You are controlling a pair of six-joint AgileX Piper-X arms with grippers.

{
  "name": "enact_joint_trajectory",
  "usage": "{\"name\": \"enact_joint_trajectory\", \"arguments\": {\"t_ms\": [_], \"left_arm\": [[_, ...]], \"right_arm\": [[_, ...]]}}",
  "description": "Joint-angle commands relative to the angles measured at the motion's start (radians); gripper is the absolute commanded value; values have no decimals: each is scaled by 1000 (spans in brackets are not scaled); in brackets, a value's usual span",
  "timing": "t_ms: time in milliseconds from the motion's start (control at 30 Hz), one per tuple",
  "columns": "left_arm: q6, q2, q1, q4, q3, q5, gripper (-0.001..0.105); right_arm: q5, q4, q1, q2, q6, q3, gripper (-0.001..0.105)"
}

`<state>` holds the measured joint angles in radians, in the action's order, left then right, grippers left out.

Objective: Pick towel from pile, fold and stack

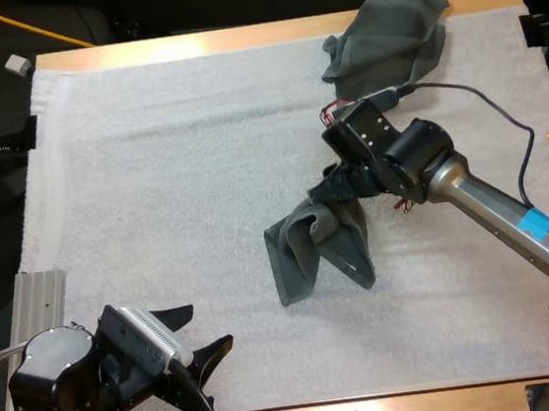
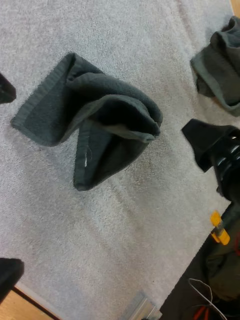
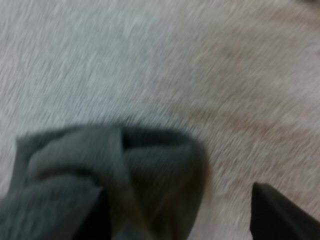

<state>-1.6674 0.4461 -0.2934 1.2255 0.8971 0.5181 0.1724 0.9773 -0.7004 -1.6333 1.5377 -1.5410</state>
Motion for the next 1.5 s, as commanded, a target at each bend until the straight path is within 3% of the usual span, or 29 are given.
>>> {"name": "enact_joint_trajectory", "arguments": {"t_ms": [0,67,167,700,1233,1333,1467], "left_arm": [[-3,0,-6,1,5,7,60],[-3,-1,-7,1,4,6,60],[0,2,-6,4,5,5,60],[-3,1,-6,-2,4,7,60],[-8,1,-2,11,4,11,60],[-7,2,-3,16,4,13,60],[-7,4,-3,18,4,14,60]], "right_arm": [[-72,75,-14,11,21,-9,55],[-136,96,-44,-4,32,7,52],[-138,74,-106,-24,31,49,52],[-164,-19,-142,-34,19,252,52],[-185,-89,-141,-108,-32,272,53],[-186,-100,-140,-116,-48,276,45],[-173,-102,-143,-119,-59,275,16]]}}
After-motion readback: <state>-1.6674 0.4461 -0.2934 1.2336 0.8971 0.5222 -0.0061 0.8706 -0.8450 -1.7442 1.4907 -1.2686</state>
